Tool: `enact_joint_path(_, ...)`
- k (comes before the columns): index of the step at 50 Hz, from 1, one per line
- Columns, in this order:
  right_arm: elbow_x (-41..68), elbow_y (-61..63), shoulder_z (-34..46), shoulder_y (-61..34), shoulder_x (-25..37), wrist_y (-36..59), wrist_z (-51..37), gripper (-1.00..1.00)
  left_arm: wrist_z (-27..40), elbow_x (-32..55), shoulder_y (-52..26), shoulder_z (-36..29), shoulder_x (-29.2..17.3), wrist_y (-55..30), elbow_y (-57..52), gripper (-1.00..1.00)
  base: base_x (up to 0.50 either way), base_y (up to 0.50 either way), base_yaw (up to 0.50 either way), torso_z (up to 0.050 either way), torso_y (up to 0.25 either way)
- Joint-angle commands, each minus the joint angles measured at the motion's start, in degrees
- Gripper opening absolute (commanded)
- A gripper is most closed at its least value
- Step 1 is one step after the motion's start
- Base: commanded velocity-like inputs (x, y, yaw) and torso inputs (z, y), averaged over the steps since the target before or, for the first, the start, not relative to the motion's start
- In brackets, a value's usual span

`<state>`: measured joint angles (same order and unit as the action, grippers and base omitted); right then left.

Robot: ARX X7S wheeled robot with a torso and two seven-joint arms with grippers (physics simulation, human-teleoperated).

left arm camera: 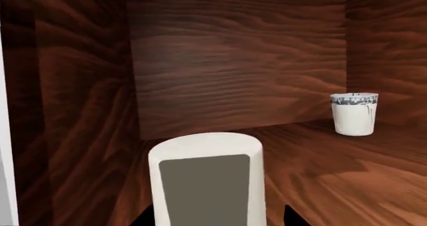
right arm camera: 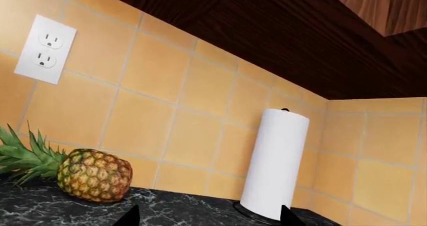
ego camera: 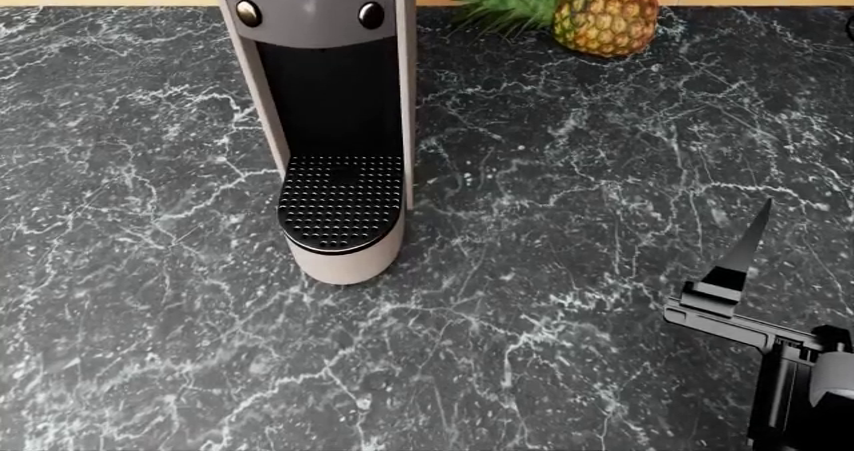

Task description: A wet mug is on the counter and needs to be dried. Pick it up and place it upside down in the open cabinet.

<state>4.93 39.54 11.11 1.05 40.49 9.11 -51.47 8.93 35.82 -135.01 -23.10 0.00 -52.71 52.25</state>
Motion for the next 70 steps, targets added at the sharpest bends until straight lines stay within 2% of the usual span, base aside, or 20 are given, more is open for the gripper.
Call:
enact_joint_path(1,-0.02,-0.01,-0.29,0.23,-0.08,-0.22,0.07,1.00,3.69,-3.58,0.01,-3.14,-0.01,-1.48,4.27,1.00,0.00,0.00,0.00,0.000,-0.009)
enact_joint_path(20,-0.04,0.07,-0.49,0.47,-0.16,-0.27,0.15,1.00,5.11,-7.60,0.01,-1.63,-0.01,1.03,2.05,1.00,0.00,0.00,0.00,0.000,-0.006)
enact_joint_path(43,-0.29,-0.17,-0.44,0.57,-0.43,-0.62,0.28,1.00,3.80,-10.12,0.01,1.07,-0.01,2.93,-2.67,1.00,0.00,0.00,0.00,0.000,-0.002)
enact_joint_path(61,-0.41,0.24,-0.34,0.37,-0.53,-0.11,0.49,1.00,3.09,-12.39,0.01,2.39,-0.01,1.86,-5.03,1.00,0.00,0.00,0.00,-0.001,0.242)
enact_joint_path(70,-0.67,0.42,-0.11,0.31,-0.62,0.10,0.59,1.00,1.92,-10.48,0.01,5.01,-0.01,-2.18,-8.01,1.00,0.00,0.00,0.00,-0.001,0.250)
